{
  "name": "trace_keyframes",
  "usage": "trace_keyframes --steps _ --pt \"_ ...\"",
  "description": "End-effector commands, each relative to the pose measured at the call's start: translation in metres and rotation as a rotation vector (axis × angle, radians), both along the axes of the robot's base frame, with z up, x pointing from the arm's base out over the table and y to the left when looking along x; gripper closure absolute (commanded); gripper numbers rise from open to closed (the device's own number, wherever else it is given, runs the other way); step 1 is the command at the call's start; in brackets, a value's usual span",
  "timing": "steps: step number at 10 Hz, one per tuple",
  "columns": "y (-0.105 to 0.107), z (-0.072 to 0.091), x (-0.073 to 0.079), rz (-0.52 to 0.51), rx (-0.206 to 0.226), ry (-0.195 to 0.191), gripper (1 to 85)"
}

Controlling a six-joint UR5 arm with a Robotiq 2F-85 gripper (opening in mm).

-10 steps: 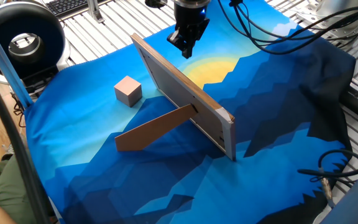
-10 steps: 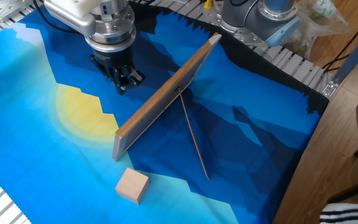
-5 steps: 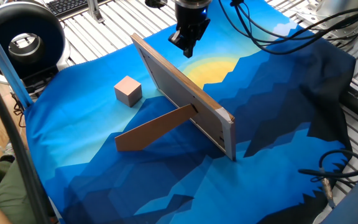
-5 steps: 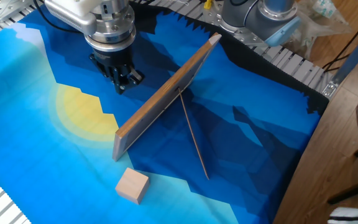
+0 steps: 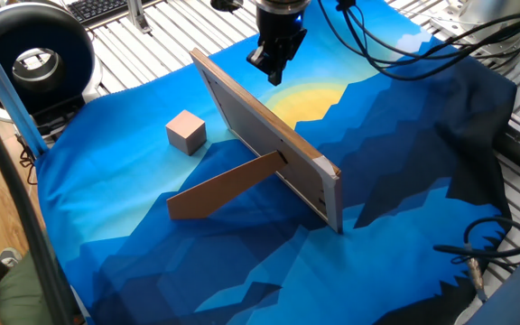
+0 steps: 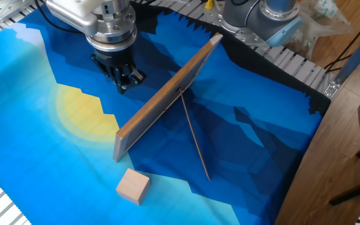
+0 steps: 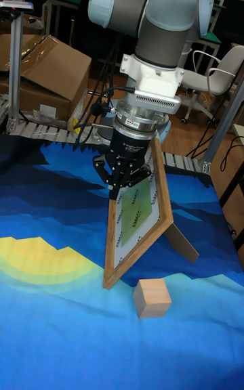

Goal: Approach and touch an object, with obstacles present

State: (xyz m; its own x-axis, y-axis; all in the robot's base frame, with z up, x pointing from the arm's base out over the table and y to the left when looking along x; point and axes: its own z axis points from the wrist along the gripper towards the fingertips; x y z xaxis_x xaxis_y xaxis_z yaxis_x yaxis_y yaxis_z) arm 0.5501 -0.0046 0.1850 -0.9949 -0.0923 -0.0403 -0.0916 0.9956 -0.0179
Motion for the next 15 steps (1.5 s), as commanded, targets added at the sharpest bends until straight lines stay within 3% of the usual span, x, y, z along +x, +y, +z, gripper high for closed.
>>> trace_keyframes --steps 1,4,5,6,7,8,9,11,12,13,14,15 --pt "0.003 0.001 -0.008 -0.025 0.016 0.030 84.7" --pt "0.001 0.001 -0.010 -0.025 0.006 0.036 84.7" --pt "-0.004 0.001 -0.008 -0.007 -0.011 0.029 84.7" --pt "-0.017 0.001 0.000 0.050 -0.062 0.000 84.7" --pt "-0.001 0.001 0.005 0.060 -0.003 -0.019 84.7" --pt "0.005 0.002 0.012 0.071 0.020 -0.047 84.7" --pt "0.005 0.003 0.024 0.085 0.015 -0.093 84.7" --pt "0.019 0.005 0.032 0.089 0.068 -0.126 84.7" --pt "0.016 0.004 0.031 0.104 0.053 -0.122 84.7" --pt "0.008 0.002 0.019 0.107 0.026 -0.075 84.7" --pt "0.013 0.011 0.007 0.095 0.040 -0.032 84.7" --pt "0.022 0.044 -0.007 0.080 0.036 0.009 84.7"
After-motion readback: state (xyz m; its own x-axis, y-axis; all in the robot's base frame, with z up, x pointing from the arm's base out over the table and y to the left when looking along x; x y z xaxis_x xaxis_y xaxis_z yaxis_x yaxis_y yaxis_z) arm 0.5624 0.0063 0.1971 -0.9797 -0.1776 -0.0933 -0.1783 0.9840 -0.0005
